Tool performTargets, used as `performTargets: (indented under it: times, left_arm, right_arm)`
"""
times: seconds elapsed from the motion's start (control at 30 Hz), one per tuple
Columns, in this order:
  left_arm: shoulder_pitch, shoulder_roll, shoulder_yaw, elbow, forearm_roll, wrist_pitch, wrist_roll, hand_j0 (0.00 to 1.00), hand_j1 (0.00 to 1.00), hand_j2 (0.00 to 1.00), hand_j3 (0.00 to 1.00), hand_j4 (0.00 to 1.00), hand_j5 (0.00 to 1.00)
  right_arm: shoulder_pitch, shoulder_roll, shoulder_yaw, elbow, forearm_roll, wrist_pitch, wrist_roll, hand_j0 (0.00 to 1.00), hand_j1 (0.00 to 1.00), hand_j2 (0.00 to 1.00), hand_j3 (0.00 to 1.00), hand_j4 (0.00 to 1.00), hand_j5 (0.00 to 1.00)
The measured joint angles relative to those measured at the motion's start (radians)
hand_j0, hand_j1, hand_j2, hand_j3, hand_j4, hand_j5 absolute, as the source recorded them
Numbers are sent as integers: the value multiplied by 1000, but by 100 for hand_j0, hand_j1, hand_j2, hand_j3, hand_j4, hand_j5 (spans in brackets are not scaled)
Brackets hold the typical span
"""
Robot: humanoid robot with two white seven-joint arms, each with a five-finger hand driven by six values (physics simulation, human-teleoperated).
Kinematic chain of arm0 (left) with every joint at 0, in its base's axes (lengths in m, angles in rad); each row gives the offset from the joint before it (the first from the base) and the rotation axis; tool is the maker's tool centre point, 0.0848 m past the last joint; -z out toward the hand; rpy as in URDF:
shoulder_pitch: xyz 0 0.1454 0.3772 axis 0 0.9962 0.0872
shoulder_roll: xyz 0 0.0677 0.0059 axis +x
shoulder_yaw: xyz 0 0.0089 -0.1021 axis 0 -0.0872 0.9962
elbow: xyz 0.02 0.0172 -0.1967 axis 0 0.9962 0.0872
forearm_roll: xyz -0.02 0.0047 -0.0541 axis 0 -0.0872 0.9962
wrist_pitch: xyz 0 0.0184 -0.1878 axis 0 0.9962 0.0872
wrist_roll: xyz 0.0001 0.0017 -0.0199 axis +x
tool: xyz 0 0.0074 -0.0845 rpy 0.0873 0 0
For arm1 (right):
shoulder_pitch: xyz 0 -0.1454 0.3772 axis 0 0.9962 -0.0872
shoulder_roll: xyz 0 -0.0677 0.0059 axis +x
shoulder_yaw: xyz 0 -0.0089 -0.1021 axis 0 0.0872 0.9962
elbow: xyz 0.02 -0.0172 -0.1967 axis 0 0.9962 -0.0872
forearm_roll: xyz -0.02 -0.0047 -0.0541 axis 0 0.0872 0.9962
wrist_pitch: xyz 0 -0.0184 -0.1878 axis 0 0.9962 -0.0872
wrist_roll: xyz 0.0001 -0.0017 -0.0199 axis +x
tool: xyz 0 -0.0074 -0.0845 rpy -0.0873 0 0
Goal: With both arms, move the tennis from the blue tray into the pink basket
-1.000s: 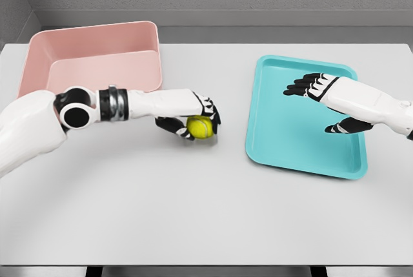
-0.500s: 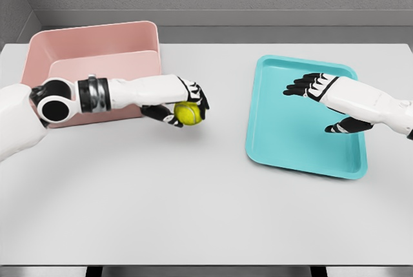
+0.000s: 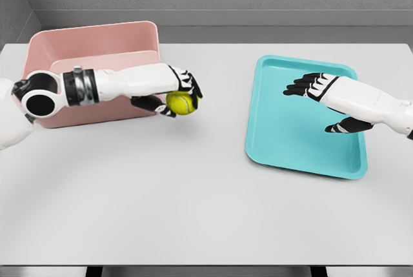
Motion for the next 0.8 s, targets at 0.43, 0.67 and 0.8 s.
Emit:
performTargets:
  times: [0.43, 0.67, 0.8]
  left_arm:
    - [0, 43, 51, 8, 0, 0, 13, 53, 53, 53, 53, 53, 53]
    - [-2, 50, 63, 37, 0, 0, 14, 53, 53, 53, 53, 53, 53]
    - [0, 50, 72, 53, 0, 0, 23, 53, 53, 53, 53, 53, 53]
  right_arm:
    - [3, 0, 0, 3, 0, 0, 23, 100, 100, 100, 100, 100, 100]
    - [3, 1, -1, 4, 0, 0, 26, 100, 100, 100, 100, 100, 100]
    - [2, 2, -1, 3, 0, 0, 26, 100, 100, 100, 100, 100, 100]
